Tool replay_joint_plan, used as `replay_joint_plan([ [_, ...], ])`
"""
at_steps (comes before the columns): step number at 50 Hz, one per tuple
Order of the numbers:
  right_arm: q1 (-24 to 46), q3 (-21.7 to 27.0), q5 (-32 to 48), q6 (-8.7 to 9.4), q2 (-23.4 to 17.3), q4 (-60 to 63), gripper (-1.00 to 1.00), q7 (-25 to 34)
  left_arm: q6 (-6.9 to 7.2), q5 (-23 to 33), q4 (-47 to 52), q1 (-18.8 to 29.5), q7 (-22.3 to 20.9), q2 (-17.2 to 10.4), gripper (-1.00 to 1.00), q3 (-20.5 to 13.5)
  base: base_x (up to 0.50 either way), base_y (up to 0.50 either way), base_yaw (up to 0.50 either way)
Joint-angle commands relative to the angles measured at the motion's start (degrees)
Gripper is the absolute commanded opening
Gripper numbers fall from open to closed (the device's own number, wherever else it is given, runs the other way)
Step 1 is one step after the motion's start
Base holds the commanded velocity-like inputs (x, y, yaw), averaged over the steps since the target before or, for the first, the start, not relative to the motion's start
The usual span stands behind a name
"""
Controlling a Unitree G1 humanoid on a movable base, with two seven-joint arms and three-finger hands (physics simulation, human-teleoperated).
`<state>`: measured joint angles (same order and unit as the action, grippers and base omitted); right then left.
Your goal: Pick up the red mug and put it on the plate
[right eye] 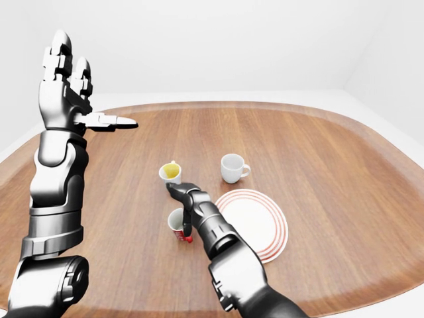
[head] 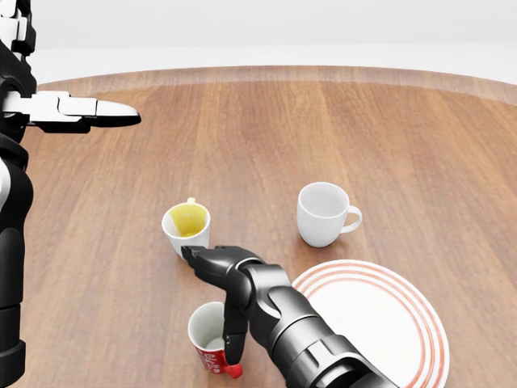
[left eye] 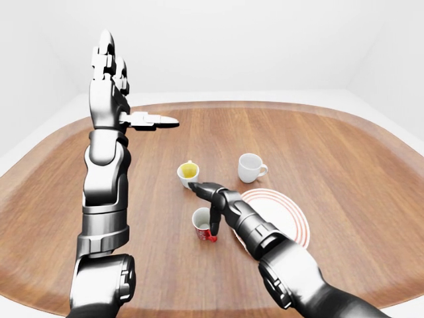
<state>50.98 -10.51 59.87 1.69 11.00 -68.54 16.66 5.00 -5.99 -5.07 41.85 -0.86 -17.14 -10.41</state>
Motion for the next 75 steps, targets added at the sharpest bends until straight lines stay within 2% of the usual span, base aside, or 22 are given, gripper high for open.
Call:
replay_joint_plan([
  [1, -0.6, -0.3, 1.5, -0.56, 1.3, -3.1, 1.00, -1.9, 0.00, -0.2, 0.5, -0.4, 0.0, -0.1, 1.00, -0.2, 0.00, 0.00, 0.00],
  [12, -1.1, 0.2, 2.0, -1.40, 1.1, -5.4, 1.00, -3.7, 0.00, -0.3, 0.5, -0.9, 0.0, 0.0, 1.00, -0.2, 0.00, 0.00, 0.00],
  [31, -1.1, 0.8, 1.8, -1.61, 1.4, -6.5, 1.00, -4.5, 0.00, -0.5, 0.1, -0.8, -0.1, -0.4, 1.00, -0.4, 0.00, 0.00, 0.00],
  [75, -2.1, 1.0, 2.5, -1.24, 3.2, -8.0, 1.00, -5.6, 0.00, -0.4, 1.3, -0.9, -0.2, -0.2, 1.00, -0.3, 0.00, 0.00, 0.00],
])
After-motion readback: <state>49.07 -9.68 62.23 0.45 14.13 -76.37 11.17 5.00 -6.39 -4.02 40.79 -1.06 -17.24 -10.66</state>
